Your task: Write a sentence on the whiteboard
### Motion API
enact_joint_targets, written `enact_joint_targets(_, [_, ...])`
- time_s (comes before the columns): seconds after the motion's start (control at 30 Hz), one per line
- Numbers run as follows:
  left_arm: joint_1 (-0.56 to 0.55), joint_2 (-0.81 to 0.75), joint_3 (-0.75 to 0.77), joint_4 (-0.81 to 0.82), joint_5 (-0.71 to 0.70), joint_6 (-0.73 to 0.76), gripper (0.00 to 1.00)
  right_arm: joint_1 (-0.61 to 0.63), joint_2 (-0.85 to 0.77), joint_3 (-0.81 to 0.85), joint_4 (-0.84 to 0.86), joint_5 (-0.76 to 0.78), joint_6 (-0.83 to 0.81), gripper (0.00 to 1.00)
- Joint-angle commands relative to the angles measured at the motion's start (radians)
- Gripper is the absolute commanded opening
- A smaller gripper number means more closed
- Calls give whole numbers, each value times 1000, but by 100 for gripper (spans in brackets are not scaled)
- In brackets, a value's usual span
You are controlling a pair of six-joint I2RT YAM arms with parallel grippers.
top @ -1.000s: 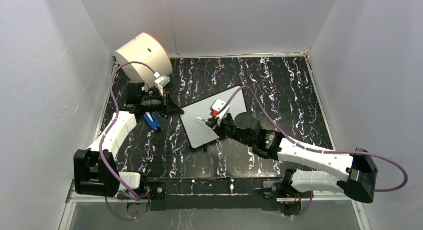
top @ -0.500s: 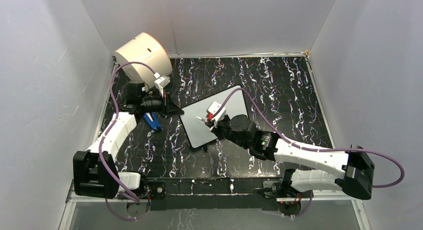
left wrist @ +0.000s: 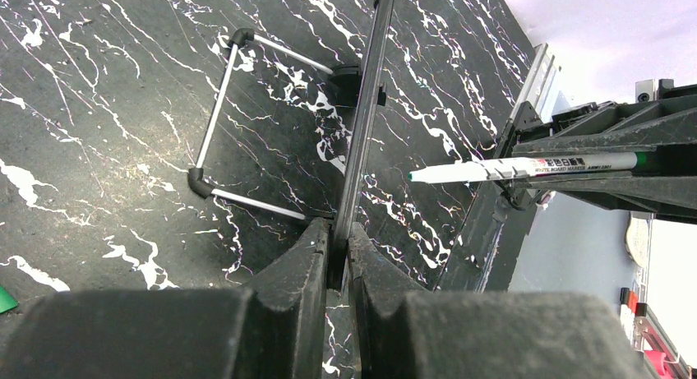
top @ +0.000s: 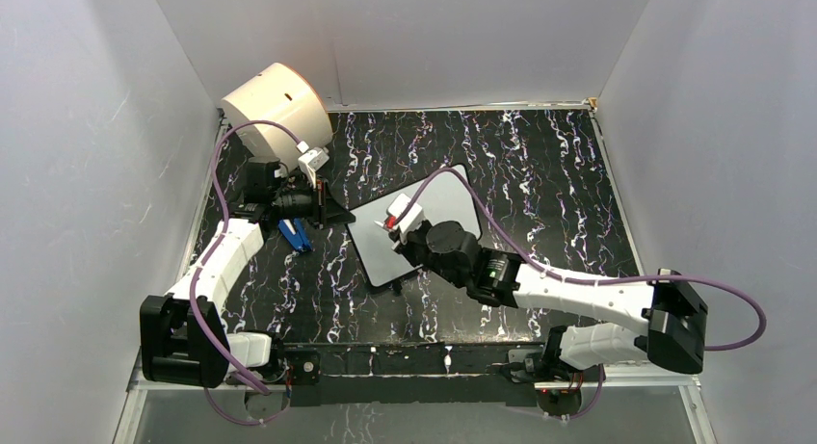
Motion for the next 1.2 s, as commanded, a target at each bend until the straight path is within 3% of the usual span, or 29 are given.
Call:
enact_joint_targets(0.0, [-5,-16,-1,-52,-40,1,0,19,22,71,74,59,17,0])
enact_joint_targets(0.4, [-10,-23,4,-48,-46,-1,0,76,104,133,58,233,15,0])
enact_joint_targets(1.17, [-10,-13,5,-51,-57,0,0,139,157,172,70,288,12,0])
